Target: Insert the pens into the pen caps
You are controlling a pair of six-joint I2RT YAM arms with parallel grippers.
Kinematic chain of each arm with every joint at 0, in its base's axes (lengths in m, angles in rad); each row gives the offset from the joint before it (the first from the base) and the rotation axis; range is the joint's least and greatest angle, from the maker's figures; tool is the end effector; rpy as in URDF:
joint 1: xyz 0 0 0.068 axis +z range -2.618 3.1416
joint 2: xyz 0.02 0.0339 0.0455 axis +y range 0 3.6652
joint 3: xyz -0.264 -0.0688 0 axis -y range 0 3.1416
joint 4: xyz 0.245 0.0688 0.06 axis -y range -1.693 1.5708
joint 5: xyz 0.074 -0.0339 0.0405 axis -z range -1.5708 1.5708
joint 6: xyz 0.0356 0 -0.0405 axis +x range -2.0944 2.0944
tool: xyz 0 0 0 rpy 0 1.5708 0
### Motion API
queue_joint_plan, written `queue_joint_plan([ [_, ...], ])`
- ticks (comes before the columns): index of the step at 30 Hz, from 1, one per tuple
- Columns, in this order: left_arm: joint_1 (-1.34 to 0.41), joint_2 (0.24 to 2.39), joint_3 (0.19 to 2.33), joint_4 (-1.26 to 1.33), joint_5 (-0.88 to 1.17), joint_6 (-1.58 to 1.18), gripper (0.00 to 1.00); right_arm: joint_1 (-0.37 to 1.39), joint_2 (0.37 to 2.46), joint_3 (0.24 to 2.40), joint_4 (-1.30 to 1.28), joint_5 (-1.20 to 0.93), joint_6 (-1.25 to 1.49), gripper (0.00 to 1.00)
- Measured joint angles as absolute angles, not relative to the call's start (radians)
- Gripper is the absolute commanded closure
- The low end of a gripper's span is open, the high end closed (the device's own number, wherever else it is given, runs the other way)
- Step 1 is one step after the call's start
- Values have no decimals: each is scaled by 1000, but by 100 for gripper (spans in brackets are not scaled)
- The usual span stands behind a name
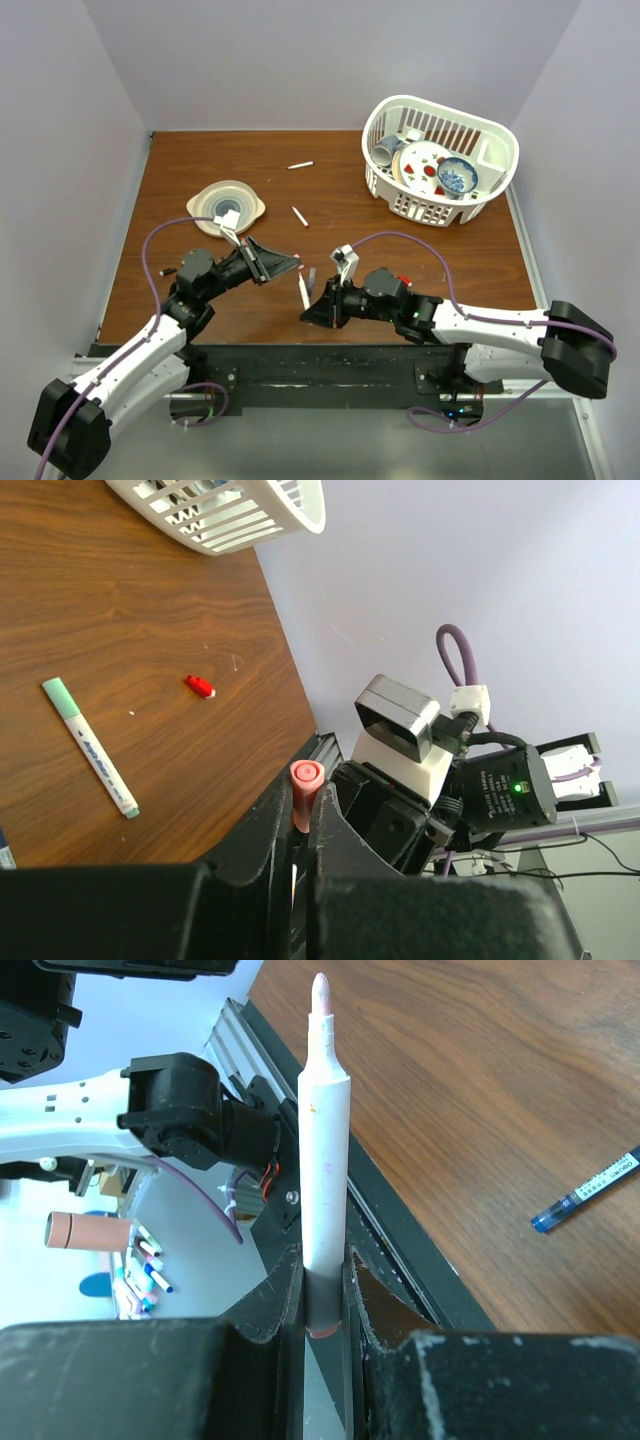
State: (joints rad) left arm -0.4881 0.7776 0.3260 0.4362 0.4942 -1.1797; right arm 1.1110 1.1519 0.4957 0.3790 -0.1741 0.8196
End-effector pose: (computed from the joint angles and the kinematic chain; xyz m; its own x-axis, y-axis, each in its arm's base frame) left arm 0.1544 -0.1011 0.2442 -0.7741 -0.5105 -0.3744 0.3045 0.2183 -0.9272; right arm 0.1046 0.2252 0.2229 -0.7820 0.0429 -0.6218 -0.5641 0.3756 0.7353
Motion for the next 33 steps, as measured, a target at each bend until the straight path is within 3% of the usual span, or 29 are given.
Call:
queue_joint_plan([
  [33, -488, 739, 343, 298, 590, -994, 100, 1120, 1132, 533, 294, -145, 799, 100],
])
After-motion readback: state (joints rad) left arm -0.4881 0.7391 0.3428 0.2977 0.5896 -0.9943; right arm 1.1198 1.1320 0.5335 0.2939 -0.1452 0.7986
